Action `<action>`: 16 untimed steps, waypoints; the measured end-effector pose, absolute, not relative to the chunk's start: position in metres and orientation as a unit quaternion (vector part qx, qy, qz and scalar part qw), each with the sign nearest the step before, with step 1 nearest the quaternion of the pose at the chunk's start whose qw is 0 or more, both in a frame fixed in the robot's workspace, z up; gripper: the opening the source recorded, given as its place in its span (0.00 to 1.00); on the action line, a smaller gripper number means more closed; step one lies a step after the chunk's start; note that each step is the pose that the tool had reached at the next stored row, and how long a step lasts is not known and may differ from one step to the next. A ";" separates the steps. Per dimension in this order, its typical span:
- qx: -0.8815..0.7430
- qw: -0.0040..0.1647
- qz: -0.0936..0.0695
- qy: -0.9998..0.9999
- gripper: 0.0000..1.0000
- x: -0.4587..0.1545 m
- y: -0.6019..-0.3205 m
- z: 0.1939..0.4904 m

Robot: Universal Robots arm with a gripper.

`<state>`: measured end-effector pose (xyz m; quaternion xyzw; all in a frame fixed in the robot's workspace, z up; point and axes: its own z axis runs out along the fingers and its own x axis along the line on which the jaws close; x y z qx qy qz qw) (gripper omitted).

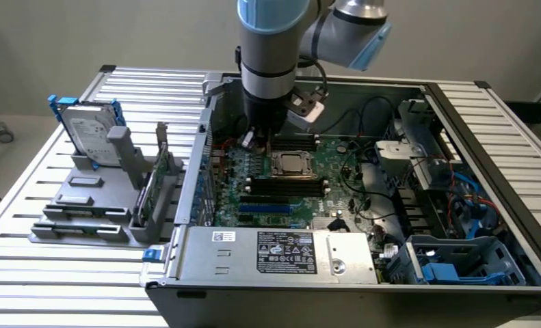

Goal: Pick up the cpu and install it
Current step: 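Install the first cpu locking lever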

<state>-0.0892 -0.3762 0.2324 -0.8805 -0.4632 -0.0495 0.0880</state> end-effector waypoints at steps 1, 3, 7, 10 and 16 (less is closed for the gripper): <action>-0.878 0.088 -0.049 -0.467 0.11 -0.089 -0.376 0.235; -0.874 0.087 -0.048 -0.475 0.11 -0.089 -0.375 0.239; -0.865 0.084 -0.043 -0.493 0.11 -0.089 -0.374 0.245; -0.858 0.080 -0.039 -0.507 0.11 -0.089 -0.374 0.247; -0.839 0.068 -0.028 -0.539 0.11 -0.090 -0.374 0.248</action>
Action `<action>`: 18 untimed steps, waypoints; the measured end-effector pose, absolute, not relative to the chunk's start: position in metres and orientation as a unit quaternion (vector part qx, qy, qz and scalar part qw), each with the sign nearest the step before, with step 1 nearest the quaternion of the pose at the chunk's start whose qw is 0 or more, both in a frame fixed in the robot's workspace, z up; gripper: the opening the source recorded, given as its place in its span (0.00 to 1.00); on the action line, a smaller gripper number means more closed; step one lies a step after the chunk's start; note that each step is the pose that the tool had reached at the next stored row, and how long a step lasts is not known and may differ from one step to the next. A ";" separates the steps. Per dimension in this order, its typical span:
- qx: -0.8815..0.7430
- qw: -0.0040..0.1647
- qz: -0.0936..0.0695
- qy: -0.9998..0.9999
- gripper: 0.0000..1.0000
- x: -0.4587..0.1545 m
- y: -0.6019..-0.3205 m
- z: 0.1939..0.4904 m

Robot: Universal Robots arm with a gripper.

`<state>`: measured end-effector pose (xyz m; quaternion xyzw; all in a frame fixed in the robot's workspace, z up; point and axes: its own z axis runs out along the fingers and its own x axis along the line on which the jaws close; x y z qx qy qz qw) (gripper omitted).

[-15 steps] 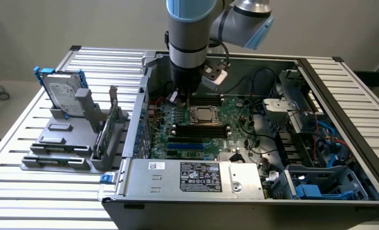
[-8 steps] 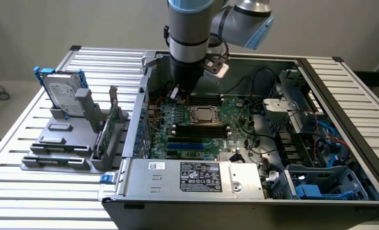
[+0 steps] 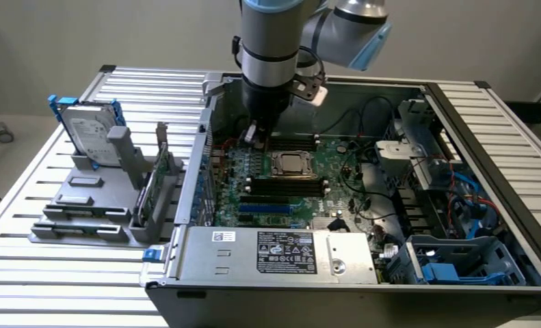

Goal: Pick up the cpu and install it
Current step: 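Install the first cpu locking lever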

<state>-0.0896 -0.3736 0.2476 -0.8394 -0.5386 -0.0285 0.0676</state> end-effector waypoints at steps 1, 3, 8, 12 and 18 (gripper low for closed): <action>-0.835 0.067 -0.027 -0.545 0.11 -0.090 -0.374 0.248; -0.826 0.067 -0.026 -0.560 0.11 -0.090 -0.373 0.248; -0.799 0.067 -0.023 -0.597 0.11 -0.090 -0.373 0.244; -0.781 0.066 -0.020 -0.620 0.11 -0.090 -0.371 0.239; -0.766 0.065 -0.017 -0.640 0.11 -0.090 -0.365 0.234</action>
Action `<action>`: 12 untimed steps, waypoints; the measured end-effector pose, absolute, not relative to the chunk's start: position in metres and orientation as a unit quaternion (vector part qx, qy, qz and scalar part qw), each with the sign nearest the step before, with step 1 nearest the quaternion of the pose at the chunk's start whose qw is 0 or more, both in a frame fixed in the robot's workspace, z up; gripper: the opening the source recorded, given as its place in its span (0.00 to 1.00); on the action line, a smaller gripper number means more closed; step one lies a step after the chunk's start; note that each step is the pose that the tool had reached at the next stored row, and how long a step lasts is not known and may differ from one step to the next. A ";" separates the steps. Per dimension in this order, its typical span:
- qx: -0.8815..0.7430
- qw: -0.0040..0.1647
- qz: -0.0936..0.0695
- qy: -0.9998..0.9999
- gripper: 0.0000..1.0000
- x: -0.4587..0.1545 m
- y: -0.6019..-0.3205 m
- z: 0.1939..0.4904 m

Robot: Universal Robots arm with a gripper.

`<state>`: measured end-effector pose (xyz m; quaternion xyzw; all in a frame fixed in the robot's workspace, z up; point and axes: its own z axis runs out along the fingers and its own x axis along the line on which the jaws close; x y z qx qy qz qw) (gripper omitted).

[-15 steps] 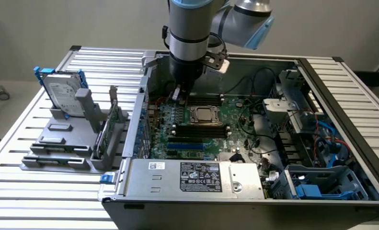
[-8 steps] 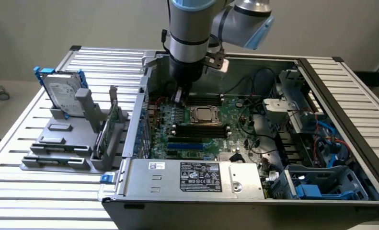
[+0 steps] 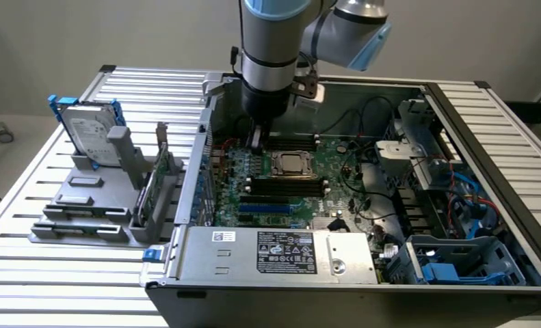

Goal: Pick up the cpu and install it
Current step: 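Install the first cpu locking lever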

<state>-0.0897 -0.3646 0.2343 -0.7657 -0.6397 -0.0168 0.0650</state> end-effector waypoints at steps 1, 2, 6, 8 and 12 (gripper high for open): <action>-0.764 0.065 -0.017 -0.642 0.11 -0.090 -0.363 0.234; -0.762 0.065 -0.016 -0.644 0.11 -0.090 -0.362 0.234; -0.751 0.063 -0.014 -0.657 0.11 -0.090 -0.360 0.234; -0.745 0.062 -0.012 -0.664 0.11 -0.090 -0.360 0.234; -0.736 0.060 -0.009 -0.674 0.11 -0.090 -0.359 0.234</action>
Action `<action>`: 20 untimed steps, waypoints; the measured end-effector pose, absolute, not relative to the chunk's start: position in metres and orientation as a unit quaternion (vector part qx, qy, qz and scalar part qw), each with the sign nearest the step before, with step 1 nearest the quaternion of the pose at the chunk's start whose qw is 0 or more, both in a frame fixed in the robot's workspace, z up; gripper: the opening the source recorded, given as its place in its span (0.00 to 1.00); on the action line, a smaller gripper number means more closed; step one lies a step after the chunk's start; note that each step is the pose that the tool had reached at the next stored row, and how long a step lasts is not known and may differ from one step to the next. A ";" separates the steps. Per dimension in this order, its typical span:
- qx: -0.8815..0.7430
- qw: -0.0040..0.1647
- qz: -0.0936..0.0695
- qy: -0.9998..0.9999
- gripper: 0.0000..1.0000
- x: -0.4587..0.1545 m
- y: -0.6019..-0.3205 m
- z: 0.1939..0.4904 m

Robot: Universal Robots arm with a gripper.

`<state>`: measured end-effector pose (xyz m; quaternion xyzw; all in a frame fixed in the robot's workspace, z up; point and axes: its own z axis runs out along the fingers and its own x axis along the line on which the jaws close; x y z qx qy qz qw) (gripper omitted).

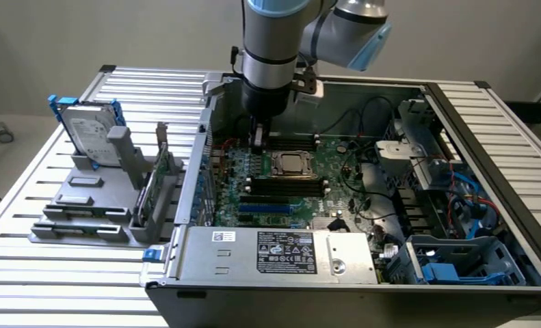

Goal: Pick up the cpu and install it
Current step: 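Install the first cpu locking lever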

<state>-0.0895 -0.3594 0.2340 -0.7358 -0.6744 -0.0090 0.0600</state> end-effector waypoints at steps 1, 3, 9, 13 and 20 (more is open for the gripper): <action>-0.734 0.059 -0.008 -0.677 0.11 -0.089 -0.359 0.234; -0.731 0.057 -0.008 -0.680 0.11 -0.089 -0.359 0.234; -0.724 0.050 -0.008 -0.688 0.11 -0.089 -0.359 0.234; -0.723 0.050 -0.008 -0.689 0.11 -0.089 -0.359 0.234; -0.722 0.050 -0.008 -0.690 0.11 -0.089 -0.359 0.234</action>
